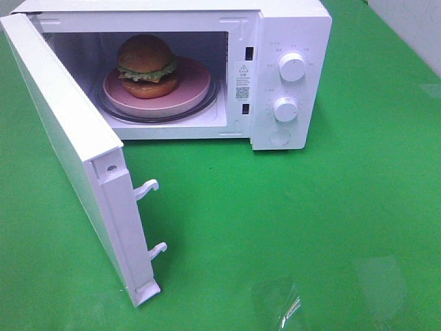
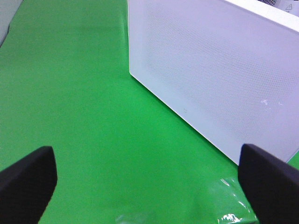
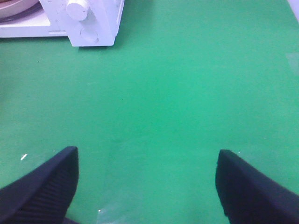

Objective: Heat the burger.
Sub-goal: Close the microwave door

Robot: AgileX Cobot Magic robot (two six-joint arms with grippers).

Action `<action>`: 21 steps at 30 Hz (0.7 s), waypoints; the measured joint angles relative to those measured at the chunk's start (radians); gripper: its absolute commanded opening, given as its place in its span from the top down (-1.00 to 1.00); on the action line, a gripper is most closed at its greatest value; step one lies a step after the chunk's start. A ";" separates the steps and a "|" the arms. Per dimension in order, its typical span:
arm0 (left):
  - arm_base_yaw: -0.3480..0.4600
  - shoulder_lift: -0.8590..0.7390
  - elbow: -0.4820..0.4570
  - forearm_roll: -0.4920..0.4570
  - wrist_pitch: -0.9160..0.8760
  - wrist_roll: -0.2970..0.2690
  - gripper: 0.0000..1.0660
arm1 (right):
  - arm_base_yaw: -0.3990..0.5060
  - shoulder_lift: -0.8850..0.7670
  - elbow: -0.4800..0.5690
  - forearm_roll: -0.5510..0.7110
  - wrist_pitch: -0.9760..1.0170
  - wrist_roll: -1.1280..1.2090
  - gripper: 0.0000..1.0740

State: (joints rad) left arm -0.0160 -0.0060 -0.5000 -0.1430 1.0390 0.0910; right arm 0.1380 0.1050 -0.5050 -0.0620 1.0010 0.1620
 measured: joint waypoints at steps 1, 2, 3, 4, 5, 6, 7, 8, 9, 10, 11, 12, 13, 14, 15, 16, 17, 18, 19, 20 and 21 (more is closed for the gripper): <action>0.000 0.000 0.000 0.000 0.000 0.000 -0.83 | -0.013 -0.026 0.001 0.002 0.000 0.000 -0.42; 0.000 0.000 0.000 0.000 0.000 0.000 -0.83 | -0.013 -0.026 0.001 0.002 0.000 0.000 -0.42; 0.000 0.000 0.000 0.000 0.000 0.000 -0.83 | -0.022 -0.055 0.001 0.002 0.000 0.000 -0.42; 0.000 0.000 0.000 0.000 0.000 0.000 -0.83 | -0.022 -0.055 0.001 0.002 0.000 0.000 -0.42; 0.000 0.000 0.000 0.000 0.000 0.000 -0.83 | -0.026 -0.086 0.001 0.002 0.000 0.000 -0.42; 0.000 0.000 0.000 0.000 0.000 0.000 -0.83 | -0.026 -0.086 0.001 0.002 0.000 0.000 -0.42; 0.000 0.000 0.000 0.000 0.000 0.000 -0.83 | -0.026 -0.104 0.001 0.002 0.001 0.000 -0.42; 0.000 0.000 0.000 0.000 0.000 0.000 -0.83 | -0.026 -0.104 0.001 0.002 0.001 0.000 -0.42; 0.000 0.000 0.000 0.000 0.000 0.000 -0.83 | -0.026 -0.108 0.001 0.002 0.001 0.000 -0.42; 0.000 0.000 0.000 0.000 0.000 0.000 -0.83 | -0.026 -0.110 0.001 0.002 0.001 0.000 -0.42; 0.000 0.000 0.000 0.000 0.000 0.000 -0.83 | -0.026 -0.110 0.001 0.002 0.001 0.000 -0.42; 0.000 0.000 0.000 0.000 0.000 0.000 -0.83 | -0.026 -0.110 0.001 0.002 0.001 0.000 -0.42; 0.000 0.000 0.000 0.000 0.000 0.000 -0.83 | -0.026 -0.110 0.001 0.002 0.001 0.000 -0.42; 0.000 0.000 0.000 0.000 0.000 0.000 -0.83 | -0.026 -0.110 0.001 0.002 0.001 0.000 -0.42; 0.000 0.000 0.000 0.000 0.000 0.000 -0.83 | -0.026 -0.110 0.001 0.002 0.001 0.000 -0.42; 0.000 0.000 0.000 0.000 0.000 0.000 -0.83 | -0.026 -0.110 0.001 0.002 0.001 0.000 -0.42; 0.000 0.000 0.000 0.000 0.000 0.000 -0.83 | -0.026 -0.110 0.001 0.002 0.001 0.000 -0.42; 0.000 0.000 0.000 0.000 0.000 0.000 -0.83 | -0.026 -0.110 0.001 0.002 0.001 0.000 -0.42; 0.000 0.000 0.000 0.000 0.000 0.000 -0.83 | -0.026 -0.110 0.001 0.002 0.001 0.000 -0.42; 0.000 0.000 0.000 0.000 0.000 0.000 -0.83 | -0.026 -0.110 0.001 0.002 0.001 0.000 -0.42; 0.000 0.000 0.000 0.000 0.000 0.000 -0.83 | -0.026 -0.110 0.001 0.002 0.001 0.000 -0.42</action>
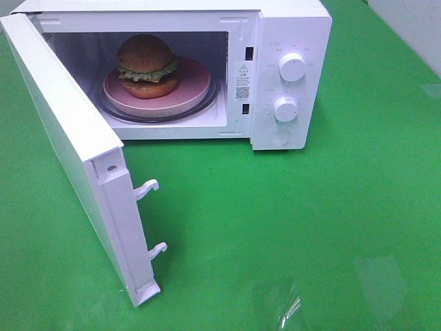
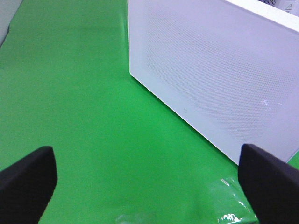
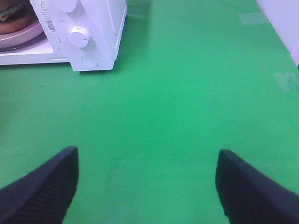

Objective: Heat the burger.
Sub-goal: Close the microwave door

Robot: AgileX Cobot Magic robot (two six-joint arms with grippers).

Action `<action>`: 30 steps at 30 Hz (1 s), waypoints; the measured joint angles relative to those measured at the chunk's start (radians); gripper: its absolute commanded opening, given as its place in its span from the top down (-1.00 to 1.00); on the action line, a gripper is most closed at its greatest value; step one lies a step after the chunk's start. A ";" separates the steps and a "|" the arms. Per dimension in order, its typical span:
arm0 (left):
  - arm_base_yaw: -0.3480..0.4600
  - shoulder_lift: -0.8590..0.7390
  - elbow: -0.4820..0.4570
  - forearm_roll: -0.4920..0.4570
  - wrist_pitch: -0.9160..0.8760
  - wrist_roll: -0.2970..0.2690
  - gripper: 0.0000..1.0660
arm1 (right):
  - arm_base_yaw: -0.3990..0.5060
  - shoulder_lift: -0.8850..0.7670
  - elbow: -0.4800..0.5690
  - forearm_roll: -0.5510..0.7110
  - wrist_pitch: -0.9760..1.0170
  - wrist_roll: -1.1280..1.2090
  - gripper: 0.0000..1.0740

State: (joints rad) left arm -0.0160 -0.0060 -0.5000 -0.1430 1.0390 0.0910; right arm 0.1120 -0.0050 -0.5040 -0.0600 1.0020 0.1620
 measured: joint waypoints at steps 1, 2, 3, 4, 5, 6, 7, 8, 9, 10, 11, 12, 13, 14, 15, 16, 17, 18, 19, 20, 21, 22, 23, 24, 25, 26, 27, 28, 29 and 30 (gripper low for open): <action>0.000 0.000 0.000 0.000 0.000 0.000 -0.83 | 0.000 0.000 0.000 0.000 0.000 0.000 -0.42; 0.000 0.000 0.000 0.000 0.000 0.000 -0.83 | 0.000 0.000 0.000 0.000 0.000 0.000 -0.42; 0.000 0.000 0.000 0.000 0.000 0.000 -0.83 | 0.000 0.000 0.000 0.000 0.000 0.000 -0.42; 0.000 0.000 0.000 0.000 0.000 0.000 -0.83 | 0.000 0.000 0.000 0.000 0.000 0.000 -0.42; 0.000 0.000 0.000 0.000 0.000 0.000 -0.83 | 0.000 0.000 0.000 0.000 0.000 0.000 -0.42; 0.000 0.000 0.000 0.000 0.000 0.000 -0.83 | 0.000 0.000 0.000 0.000 0.000 0.000 -0.42; 0.000 0.000 0.000 0.000 0.000 0.000 -0.83 | 0.000 0.000 0.000 0.000 0.000 0.000 -0.42; 0.000 0.000 0.000 0.000 0.000 0.000 -0.83 | 0.000 0.000 0.000 0.000 0.000 0.000 -0.42; 0.000 0.000 0.000 0.000 0.000 0.000 -0.83 | 0.000 0.000 0.000 0.000 0.000 0.000 -0.42; 0.000 0.000 0.000 0.000 0.000 0.000 -0.83 | 0.000 0.000 0.000 0.000 0.000 0.000 -0.42; 0.000 0.000 0.000 0.000 0.000 0.000 -0.83 | 0.000 0.000 0.000 0.000 0.000 0.000 -0.42; 0.000 0.000 0.000 0.000 0.000 0.000 -0.83 | 0.000 0.000 0.000 0.000 0.000 0.000 -0.42; 0.000 0.000 0.000 0.000 0.000 0.000 -0.83 | 0.000 0.000 0.000 0.000 0.000 0.000 -0.42; 0.000 0.000 0.000 0.000 0.000 0.000 -0.83 | 0.000 0.000 0.000 0.000 0.000 0.000 -0.42; 0.000 0.000 0.000 0.000 0.000 0.000 -0.83 | 0.000 0.000 0.000 0.000 0.000 0.000 -0.42; 0.000 0.000 0.000 0.000 0.000 0.000 -0.83 | 0.000 0.000 0.000 0.000 0.000 0.000 -0.42; 0.000 0.000 0.000 0.000 0.000 0.000 -0.83 | 0.000 0.000 0.000 0.000 0.000 0.000 -0.42; 0.000 0.000 0.000 0.000 0.000 0.000 -0.83 | 0.000 0.000 0.000 0.000 0.000 0.000 -0.42; 0.000 0.000 0.000 0.000 0.000 0.000 -0.83 | 0.000 0.000 0.000 0.000 0.000 0.000 -0.42; 0.000 0.000 0.000 0.000 0.000 0.000 -0.83 | 0.000 0.000 0.000 0.000 0.000 0.000 -0.42; 0.000 0.000 0.000 0.000 0.000 0.000 -0.83 | 0.000 0.000 0.000 0.000 0.000 0.000 -0.42; 0.000 0.000 0.000 0.000 0.000 0.000 -0.83 | 0.000 0.000 0.000 0.000 0.000 0.000 -0.42; 0.000 0.000 0.000 0.000 0.000 0.000 -0.83 | 0.000 0.000 0.000 0.000 0.000 0.000 -0.42; 0.000 0.000 0.000 0.000 0.000 0.000 -0.83 | 0.000 0.000 0.000 0.000 0.000 0.000 -0.42; 0.000 0.000 0.000 0.000 0.000 0.000 -0.83 | 0.000 0.000 0.000 0.000 0.000 0.000 -0.42; 0.000 0.000 0.000 0.000 0.000 0.000 -0.83 | 0.000 0.000 0.000 0.000 0.000 0.000 -0.42; 0.000 0.000 0.000 0.000 0.000 0.000 -0.83 | 0.000 0.000 0.000 0.000 0.000 0.000 -0.42; 0.000 0.000 0.000 0.000 0.000 0.000 -0.83 | 0.000 0.000 0.000 0.000 0.000 0.000 -0.42; 0.000 0.000 0.000 0.000 0.000 0.000 -0.83 | 0.000 0.000 0.000 0.000 0.000 0.000 -0.42; 0.000 0.000 0.000 0.000 0.000 0.000 -0.83 | 0.000 0.000 0.000 0.000 0.000 0.000 -0.42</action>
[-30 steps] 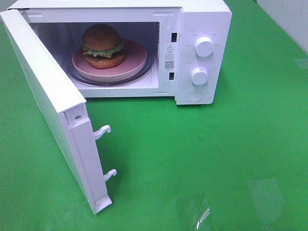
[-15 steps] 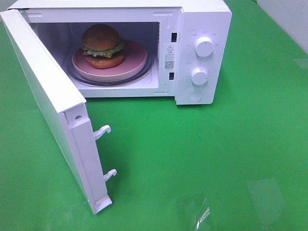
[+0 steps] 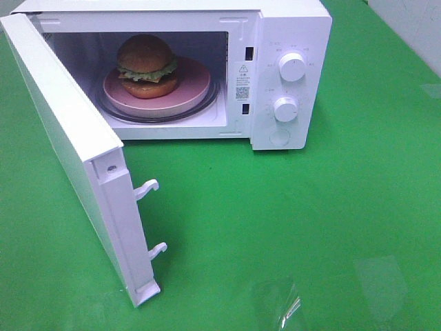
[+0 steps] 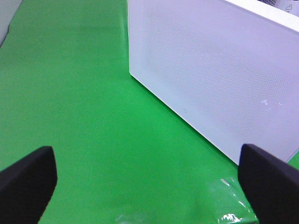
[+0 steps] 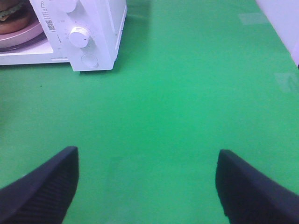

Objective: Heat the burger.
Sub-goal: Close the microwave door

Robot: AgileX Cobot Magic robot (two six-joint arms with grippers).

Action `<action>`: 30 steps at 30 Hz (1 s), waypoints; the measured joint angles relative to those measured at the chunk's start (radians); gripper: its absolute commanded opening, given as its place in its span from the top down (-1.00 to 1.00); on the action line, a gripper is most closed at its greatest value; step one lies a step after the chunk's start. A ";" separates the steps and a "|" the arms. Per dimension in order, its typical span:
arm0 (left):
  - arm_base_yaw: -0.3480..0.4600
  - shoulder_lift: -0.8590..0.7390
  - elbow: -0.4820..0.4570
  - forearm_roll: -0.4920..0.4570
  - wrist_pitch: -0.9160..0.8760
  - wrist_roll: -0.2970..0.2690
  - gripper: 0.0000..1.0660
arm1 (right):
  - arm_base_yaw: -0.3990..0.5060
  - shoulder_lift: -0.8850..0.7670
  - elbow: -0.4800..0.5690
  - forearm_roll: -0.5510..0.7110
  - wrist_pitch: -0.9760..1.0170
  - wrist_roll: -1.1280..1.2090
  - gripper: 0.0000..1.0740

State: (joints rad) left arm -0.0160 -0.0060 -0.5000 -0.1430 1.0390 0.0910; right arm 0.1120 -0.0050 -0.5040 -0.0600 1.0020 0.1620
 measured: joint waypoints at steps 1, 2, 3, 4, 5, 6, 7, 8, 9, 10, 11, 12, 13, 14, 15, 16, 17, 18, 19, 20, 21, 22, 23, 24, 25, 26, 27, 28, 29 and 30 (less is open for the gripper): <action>0.000 0.000 0.000 0.000 0.000 0.000 -0.83 | 0.000 0.000 0.000 0.000 0.000 0.000 -0.42; 0.000 0.000 0.000 0.000 0.000 0.000 -0.83 | 0.000 0.000 0.000 0.000 0.000 0.000 -0.42; 0.000 0.000 0.000 0.000 0.000 0.000 -0.83 | 0.000 0.000 0.000 0.000 0.000 0.000 -0.42; 0.000 0.000 0.000 0.000 0.000 0.000 -0.83 | 0.000 0.000 0.000 0.000 0.000 0.000 -0.42; 0.000 0.000 0.000 0.000 0.000 0.000 -0.83 | 0.000 0.000 0.000 0.000 0.000 0.000 -0.42; 0.000 0.000 0.000 0.000 0.000 0.000 -0.83 | 0.000 0.000 0.000 0.000 0.000 0.000 -0.42; 0.000 0.000 0.000 0.000 0.000 0.000 -0.83 | 0.000 0.000 0.000 0.000 0.000 0.000 -0.42; 0.000 0.000 0.000 0.000 0.000 0.000 -0.83 | 0.000 0.000 0.000 0.000 0.000 0.000 -0.42; 0.000 0.000 0.000 0.000 0.000 0.000 -0.83 | 0.000 0.000 0.000 0.000 0.000 0.000 -0.42; 0.000 0.000 0.000 0.000 0.000 0.000 -0.83 | 0.000 0.000 0.000 0.000 0.000 0.000 -0.42; 0.000 0.000 0.000 0.000 0.000 0.000 -0.83 | 0.000 0.000 0.000 0.000 0.000 0.000 -0.42; 0.000 0.000 0.000 0.000 0.000 0.000 -0.83 | 0.000 0.000 0.000 0.000 0.000 0.000 -0.42; 0.000 0.000 0.000 0.000 0.000 0.000 -0.83 | 0.000 0.000 0.000 0.000 0.000 0.000 -0.42; 0.000 0.000 0.000 0.000 0.000 0.000 -0.83 | 0.000 0.000 0.000 0.000 0.000 0.000 -0.42; 0.000 0.000 0.000 0.000 0.000 0.000 -0.83 | 0.000 0.000 0.000 0.000 0.000 0.000 -0.42; 0.000 0.000 0.000 0.000 0.000 0.000 -0.83 | 0.000 0.000 0.000 0.000 0.000 0.000 -0.42; 0.000 0.000 0.000 0.000 0.000 0.000 -0.83 | 0.000 0.000 0.000 0.000 0.000 0.000 -0.42; 0.000 0.000 0.000 0.000 0.000 0.000 -0.83 | 0.000 0.000 0.000 0.000 0.000 0.000 -0.42; 0.000 0.000 0.000 0.000 0.000 0.000 -0.83 | 0.000 0.000 0.000 0.000 0.000 0.000 -0.42; 0.000 0.000 0.000 0.000 0.000 0.000 -0.83 | 0.000 0.000 0.000 0.000 0.000 0.000 -0.42; 0.000 0.000 0.000 0.000 0.000 0.000 -0.83 | 0.000 0.000 0.000 0.000 0.000 0.000 -0.42; 0.000 0.000 0.000 0.000 0.000 0.000 -0.83 | 0.000 0.000 0.000 0.000 0.000 0.000 -0.42; 0.000 0.000 0.000 0.000 0.000 0.000 -0.83 | 0.000 0.000 0.000 0.000 0.000 0.000 -0.42; 0.000 0.001 0.000 -0.001 -0.002 0.000 -0.83 | 0.000 0.000 0.000 0.000 0.000 0.000 -0.42; 0.000 0.010 -0.008 -0.005 -0.007 0.000 -0.82 | 0.000 0.000 0.000 0.000 0.000 0.000 -0.42; 0.000 0.010 -0.008 -0.005 -0.007 0.000 -0.82 | 0.000 0.000 0.000 0.000 0.000 0.000 -0.42; 0.000 0.032 -0.020 -0.007 -0.034 -0.002 -0.76 | 0.000 0.000 0.000 0.000 0.000 0.000 -0.42; 0.000 0.032 -0.020 -0.007 -0.034 -0.002 -0.76 | 0.000 0.000 0.000 0.000 0.000 0.000 -0.42; 0.000 0.061 -0.026 -0.011 -0.075 -0.004 -0.65 | 0.000 0.000 0.000 0.000 0.000 0.000 -0.42; 0.000 0.061 -0.026 -0.011 -0.075 -0.004 -0.65 | 0.000 0.000 0.000 0.000 0.000 0.000 -0.42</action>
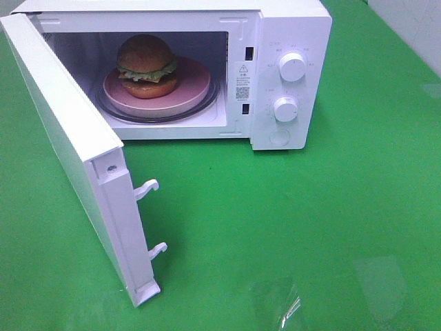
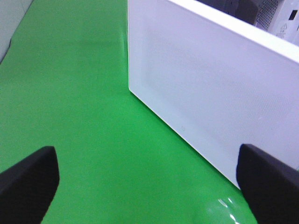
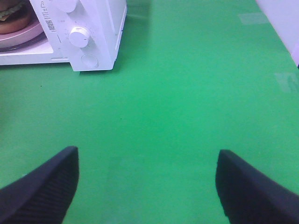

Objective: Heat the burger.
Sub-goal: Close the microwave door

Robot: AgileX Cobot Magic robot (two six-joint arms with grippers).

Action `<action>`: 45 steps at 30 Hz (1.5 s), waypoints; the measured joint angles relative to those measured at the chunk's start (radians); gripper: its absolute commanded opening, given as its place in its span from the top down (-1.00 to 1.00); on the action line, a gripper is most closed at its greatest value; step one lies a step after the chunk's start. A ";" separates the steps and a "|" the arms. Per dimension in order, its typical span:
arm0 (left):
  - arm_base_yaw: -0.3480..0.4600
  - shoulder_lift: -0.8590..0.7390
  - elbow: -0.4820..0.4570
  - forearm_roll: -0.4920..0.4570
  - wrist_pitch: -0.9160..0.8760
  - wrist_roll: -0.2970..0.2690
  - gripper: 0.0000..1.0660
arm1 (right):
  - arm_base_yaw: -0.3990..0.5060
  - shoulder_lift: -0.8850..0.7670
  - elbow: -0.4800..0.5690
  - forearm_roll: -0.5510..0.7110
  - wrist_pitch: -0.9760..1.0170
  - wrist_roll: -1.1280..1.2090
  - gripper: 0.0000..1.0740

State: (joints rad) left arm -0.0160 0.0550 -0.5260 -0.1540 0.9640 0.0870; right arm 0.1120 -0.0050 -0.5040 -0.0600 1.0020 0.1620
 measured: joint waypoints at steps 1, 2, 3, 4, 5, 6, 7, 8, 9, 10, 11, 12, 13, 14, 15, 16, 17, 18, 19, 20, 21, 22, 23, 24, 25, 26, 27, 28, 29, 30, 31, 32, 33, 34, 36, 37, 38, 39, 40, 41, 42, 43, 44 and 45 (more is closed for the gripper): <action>0.000 0.029 -0.001 -0.001 -0.039 0.000 -0.46 | 0.000 0.000 0.000 0.000 0.000 0.000 -0.42; 0.000 0.029 -0.001 -0.001 -0.039 0.000 -0.46 | 0.000 0.000 0.000 0.000 0.000 0.000 -0.42; 0.000 0.060 -0.001 -0.001 -0.072 0.000 -0.22 | 0.000 0.000 0.000 0.000 0.000 0.000 -0.42; 0.000 0.060 -0.001 -0.001 -0.072 0.000 -0.22 | 0.000 0.000 0.000 0.000 0.000 0.000 -0.42; 0.000 0.089 -0.001 -0.001 -0.108 0.000 0.01 | 0.000 0.000 0.000 0.000 0.000 0.000 -0.42; 0.000 0.089 -0.001 -0.001 -0.108 0.000 0.01 | 0.000 0.000 0.000 0.000 0.000 0.000 -0.42; 0.000 0.105 -0.001 -0.001 -0.129 0.000 0.10 | 0.000 0.000 0.000 0.000 0.000 0.000 -0.42; 0.000 0.135 -0.001 -0.002 -0.169 0.000 0.34 | 0.000 0.000 0.000 0.000 0.000 0.000 -0.42; 0.000 0.135 -0.001 -0.002 -0.169 0.000 0.34 | 0.000 0.000 0.000 0.000 0.000 0.000 -0.42; 0.000 0.163 -0.001 -0.005 -0.208 0.000 0.61 | 0.000 0.000 0.000 0.000 0.000 0.000 -0.42; 0.000 0.163 -0.001 -0.005 -0.208 0.000 0.61 | 0.000 0.000 0.000 0.000 0.000 0.000 -0.42; 0.000 0.191 -0.001 -0.006 -0.248 0.000 0.88 | 0.000 0.000 0.000 0.000 0.000 0.000 -0.42; 0.000 0.191 -0.001 -0.006 -0.248 0.000 0.88 | 0.000 0.000 0.000 0.000 0.000 0.000 -0.42; 0.000 0.223 -0.001 -0.006 -0.293 0.000 1.00 | 0.000 0.000 0.000 0.000 0.000 0.000 -0.42; 0.000 0.223 -0.001 -0.006 -0.293 0.000 1.00 | 0.000 0.000 0.000 0.000 0.000 0.000 -0.42; 0.000 0.256 -0.001 -0.007 -0.335 0.000 1.00 | 0.000 0.000 0.000 0.000 0.000 0.000 -0.42; 0.000 0.256 -0.001 -0.007 -0.335 0.000 1.00 | 0.000 0.000 0.000 0.000 0.000 0.000 -0.42; 0.000 0.284 0.004 -0.007 -0.398 0.000 1.00 | 0.000 0.000 0.000 0.000 0.000 0.000 -0.42; 0.000 0.284 0.004 -0.007 -0.398 0.000 1.00 | 0.000 0.000 0.000 0.000 0.000 0.000 -0.42; 0.000 0.310 0.021 -0.008 -0.463 0.000 1.00 | 0.000 0.000 0.000 0.000 0.000 0.000 -0.42; 0.000 0.324 0.034 -0.008 -0.502 0.000 1.00 | 0.000 0.000 0.000 0.000 0.000 0.000 -0.42; 0.000 0.324 0.034 -0.008 -0.502 0.000 1.00 | 0.000 0.000 0.000 0.000 0.000 0.000 -0.42; 0.000 0.352 0.064 -0.016 -0.572 0.000 1.00 | 0.000 0.000 0.000 0.000 0.000 0.000 -0.42; 0.000 0.352 0.064 -0.016 -0.572 0.000 1.00 | 0.000 0.000 0.000 0.000 0.000 0.000 -0.42; 0.000 0.377 0.091 -0.033 -0.647 0.000 1.00 | 0.000 0.000 0.000 0.000 0.000 0.000 -0.42; 0.000 0.377 0.091 -0.033 -0.647 0.000 1.00 | 0.000 0.000 0.000 0.000 0.000 0.000 -0.42; 0.000 0.402 0.128 -0.054 -0.738 0.000 1.00 | 0.000 0.000 0.000 0.000 0.000 0.000 -0.42; 0.000 0.402 0.128 -0.054 -0.738 0.000 1.00 | 0.000 0.000 0.000 0.000 0.000 0.000 -0.42; 0.000 0.426 0.164 -0.066 -0.821 0.000 1.00 | 0.000 0.000 0.000 0.000 0.000 0.000 -0.42; 0.000 0.426 0.164 -0.066 -0.821 0.000 1.00 | 0.000 0.000 0.000 0.000 0.000 0.000 -0.42; 0.000 0.451 0.206 -0.073 -0.912 0.000 1.00 | 0.000 0.000 0.000 0.000 0.000 0.000 -0.42; 0.000 0.451 0.206 -0.073 -0.912 0.000 1.00 | 0.000 0.000 0.000 0.000 0.000 0.000 -0.42; 0.000 0.474 0.249 -0.078 -0.997 0.000 1.00 | 0.000 0.000 0.000 0.000 0.000 0.000 -0.42; 0.000 0.482 0.266 -0.078 -1.029 0.000 1.00 | 0.000 0.000 0.000 0.000 0.000 0.000 -0.42; 0.000 0.503 0.308 -0.077 -1.107 0.000 1.00 | 0.000 0.000 0.000 0.000 0.000 0.000 -0.41; 0.000 0.503 0.308 -0.077 -1.107 0.000 1.00 | 0.000 0.000 0.000 0.000 0.000 0.000 -0.41; 0.000 0.522 0.342 -0.063 -1.165 0.000 1.00 | 0.000 0.000 0.000 0.000 0.000 0.000 -0.41; 0.000 0.522 0.342 -0.063 -1.165 0.000 1.00 | 0.000 0.000 0.000 0.000 0.000 0.000 -0.41; 0.000 0.544 0.372 -0.034 -1.212 -0.004 1.00 | 0.000 0.000 0.000 0.000 0.000 0.000 -0.41; 0.000 0.565 0.388 0.004 -1.244 -0.023 1.00 | 0.000 0.000 0.000 0.000 0.000 0.000 -0.41; 0.000 0.565 0.388 0.004 -1.244 -0.023 1.00 | 0.000 0.000 0.000 0.000 0.000 0.000 -0.41; 0.000 0.578 0.391 0.029 -1.257 -0.039 1.00 | 0.000 0.000 0.000 0.000 0.000 0.000 -0.41; 0.000 0.578 0.391 0.029 -1.257 -0.039 1.00 | 0.000 0.000 0.000 0.000 0.000 0.000 -0.41; 0.000 0.617 0.393 0.108 -1.300 -0.106 1.00 | 0.000 0.000 0.000 0.000 0.000 0.000 -0.41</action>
State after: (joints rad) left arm -0.0160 0.6720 -0.1330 -0.0460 -0.3360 -0.0190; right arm 0.1120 -0.0050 -0.5040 -0.0600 1.0020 0.1620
